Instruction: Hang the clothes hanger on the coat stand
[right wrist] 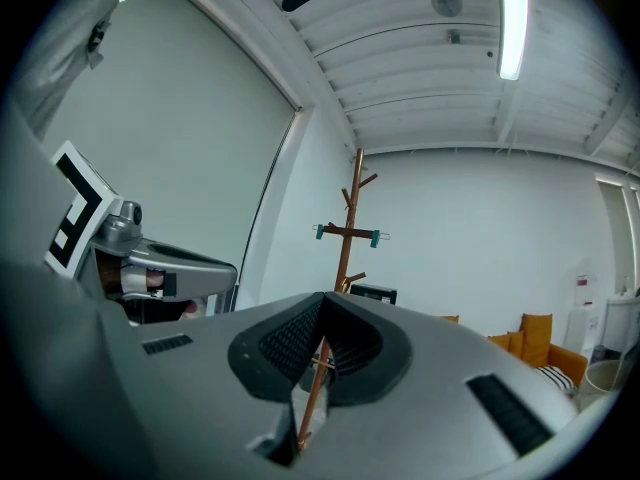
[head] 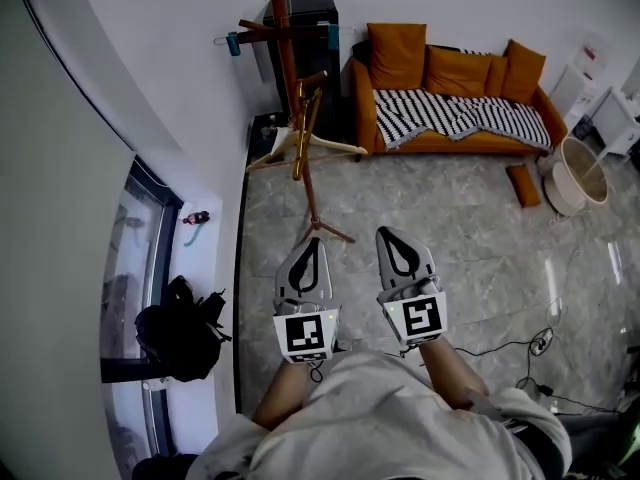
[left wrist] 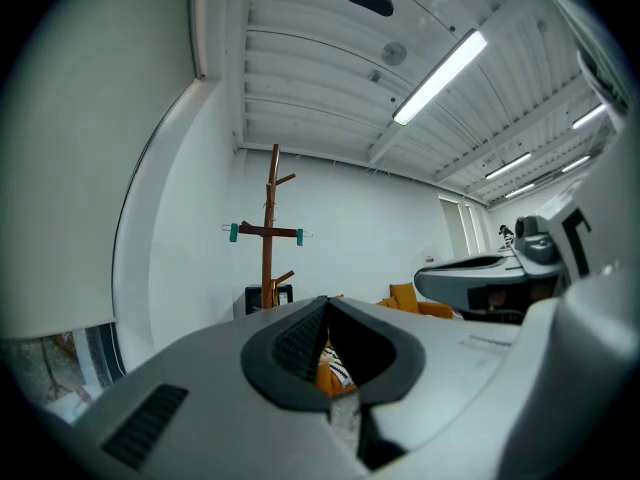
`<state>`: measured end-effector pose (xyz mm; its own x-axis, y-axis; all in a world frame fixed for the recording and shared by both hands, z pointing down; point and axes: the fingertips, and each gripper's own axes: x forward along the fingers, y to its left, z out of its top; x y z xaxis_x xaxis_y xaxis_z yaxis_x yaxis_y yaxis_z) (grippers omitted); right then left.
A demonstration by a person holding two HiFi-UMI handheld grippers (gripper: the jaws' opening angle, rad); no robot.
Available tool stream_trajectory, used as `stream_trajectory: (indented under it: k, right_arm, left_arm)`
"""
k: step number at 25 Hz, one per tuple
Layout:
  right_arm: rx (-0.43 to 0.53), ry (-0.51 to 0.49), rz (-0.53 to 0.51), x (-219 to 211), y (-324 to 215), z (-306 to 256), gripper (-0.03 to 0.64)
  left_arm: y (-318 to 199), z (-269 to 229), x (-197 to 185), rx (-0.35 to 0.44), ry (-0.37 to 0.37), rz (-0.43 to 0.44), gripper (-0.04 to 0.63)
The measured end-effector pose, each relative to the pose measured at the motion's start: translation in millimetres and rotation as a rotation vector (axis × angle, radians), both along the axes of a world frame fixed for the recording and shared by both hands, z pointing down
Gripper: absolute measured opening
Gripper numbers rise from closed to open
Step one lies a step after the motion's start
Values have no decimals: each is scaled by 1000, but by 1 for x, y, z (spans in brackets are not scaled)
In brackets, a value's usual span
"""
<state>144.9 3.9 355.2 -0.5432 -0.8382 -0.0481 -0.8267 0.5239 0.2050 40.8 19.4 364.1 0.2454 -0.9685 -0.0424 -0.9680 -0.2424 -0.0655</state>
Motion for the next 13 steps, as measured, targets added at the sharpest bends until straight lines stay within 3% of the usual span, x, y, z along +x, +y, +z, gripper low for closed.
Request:
stream_trajectory:
  k: [13]
  right_arm:
    - [11, -4, -7, -13, -1, 4, 5]
  left_arm:
    - [-1, 4, -10, -7, -6, 5, 11]
